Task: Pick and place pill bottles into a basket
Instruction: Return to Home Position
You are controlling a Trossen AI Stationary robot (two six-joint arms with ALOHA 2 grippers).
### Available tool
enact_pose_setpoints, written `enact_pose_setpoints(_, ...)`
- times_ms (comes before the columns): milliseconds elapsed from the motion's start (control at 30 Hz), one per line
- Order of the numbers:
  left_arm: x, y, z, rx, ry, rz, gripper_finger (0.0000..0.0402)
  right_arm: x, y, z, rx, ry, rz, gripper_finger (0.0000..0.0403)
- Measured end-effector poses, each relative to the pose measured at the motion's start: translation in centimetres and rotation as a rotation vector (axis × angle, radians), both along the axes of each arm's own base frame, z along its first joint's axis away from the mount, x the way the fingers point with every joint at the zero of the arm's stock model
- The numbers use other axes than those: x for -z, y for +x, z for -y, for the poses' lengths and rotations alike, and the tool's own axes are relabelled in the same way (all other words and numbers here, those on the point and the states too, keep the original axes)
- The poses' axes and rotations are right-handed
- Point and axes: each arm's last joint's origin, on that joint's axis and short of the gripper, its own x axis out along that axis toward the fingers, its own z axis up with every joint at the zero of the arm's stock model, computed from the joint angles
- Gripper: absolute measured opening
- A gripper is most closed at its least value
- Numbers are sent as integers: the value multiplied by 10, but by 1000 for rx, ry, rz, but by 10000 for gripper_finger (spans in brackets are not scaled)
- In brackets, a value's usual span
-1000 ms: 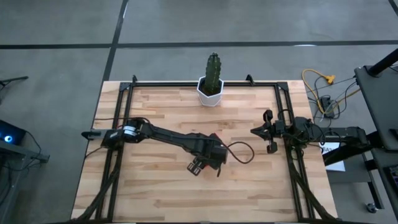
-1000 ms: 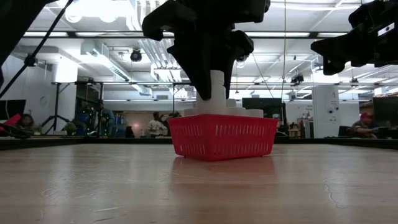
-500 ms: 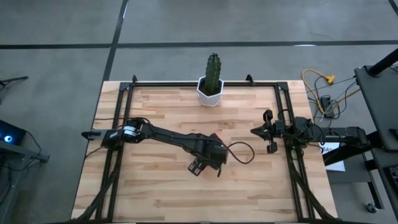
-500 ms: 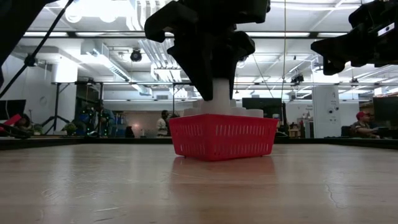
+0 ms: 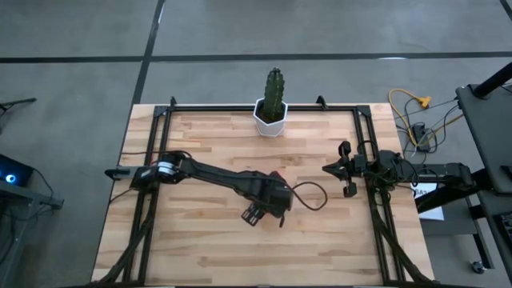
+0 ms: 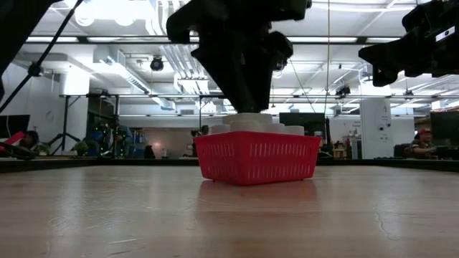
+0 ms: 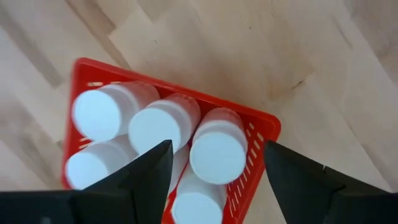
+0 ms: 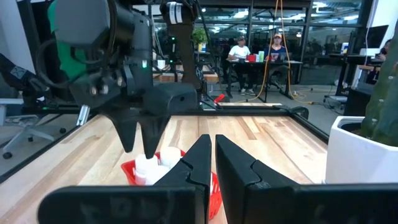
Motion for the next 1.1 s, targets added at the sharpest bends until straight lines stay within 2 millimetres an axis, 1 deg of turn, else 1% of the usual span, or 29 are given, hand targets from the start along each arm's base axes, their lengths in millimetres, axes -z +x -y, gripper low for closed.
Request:
enact_pose_setpoints(333, -51, -20, -4, -25, -35, 126, 232, 0, 0, 0, 1, 1, -2, 13)
enact_pose_setpoints(433, -60, -29, -7, -42, -49, 155, 232, 1, 0, 0, 1, 1, -5, 13)
enact_pose_setpoints(567, -61, -42, -15, -50, -64, 208, 232, 1, 0, 0, 1, 2, -11, 13)
enact_pose_setpoints(633, -59, -48, -21, -62, -77, 272, 232, 1, 0, 0, 5, 2, -12, 13)
enact_pose_setpoints(767, -47, -66, -36, -88, -89, 341, 232, 1, 0, 0, 5, 1, -12, 13)
enact_pose_setpoints(900, -41, -88, -52, -136, -99, 390, 232, 1, 0, 0, 8, 1, -14, 13)
enact_pose_setpoints(1100, -45, -126, -72, -219, -110, 467, 232, 1, 0, 0, 8, 3, -12, 13)
